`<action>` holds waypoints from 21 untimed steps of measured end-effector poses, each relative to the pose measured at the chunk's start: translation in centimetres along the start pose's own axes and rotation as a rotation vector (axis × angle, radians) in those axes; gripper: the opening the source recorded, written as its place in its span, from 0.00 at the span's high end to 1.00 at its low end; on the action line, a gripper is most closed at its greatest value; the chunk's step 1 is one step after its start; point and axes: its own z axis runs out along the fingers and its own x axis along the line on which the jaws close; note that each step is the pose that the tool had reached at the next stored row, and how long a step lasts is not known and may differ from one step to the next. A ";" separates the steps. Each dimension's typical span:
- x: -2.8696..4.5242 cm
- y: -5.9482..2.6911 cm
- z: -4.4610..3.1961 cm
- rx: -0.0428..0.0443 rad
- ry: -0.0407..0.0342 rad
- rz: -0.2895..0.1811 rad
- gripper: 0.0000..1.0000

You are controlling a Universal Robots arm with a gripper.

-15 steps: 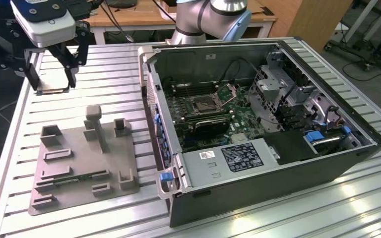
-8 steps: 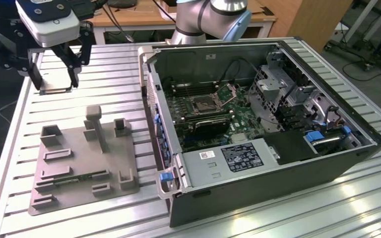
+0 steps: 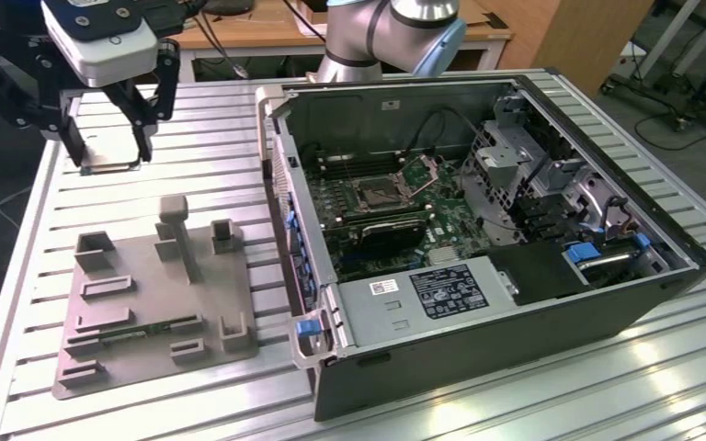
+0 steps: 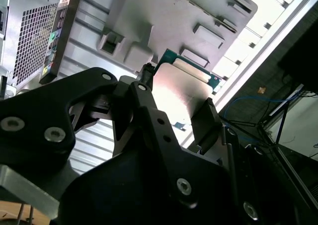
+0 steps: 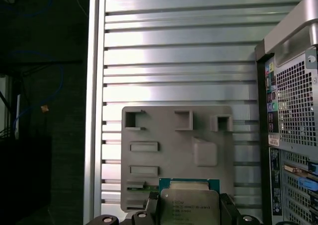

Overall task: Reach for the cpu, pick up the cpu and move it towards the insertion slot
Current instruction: 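Pick up the cpu and move it towards the insertion slot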

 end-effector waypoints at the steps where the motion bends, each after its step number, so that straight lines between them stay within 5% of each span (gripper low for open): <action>1: -0.07 0.00 0.00 0.0000 -0.0001 0.000 0.45; 10: -1.59 0.02 -0.01 0.0000 0.0000 0.000 0.45; 21: -2.54 0.03 0.06 0.0001 0.0000 0.000 0.45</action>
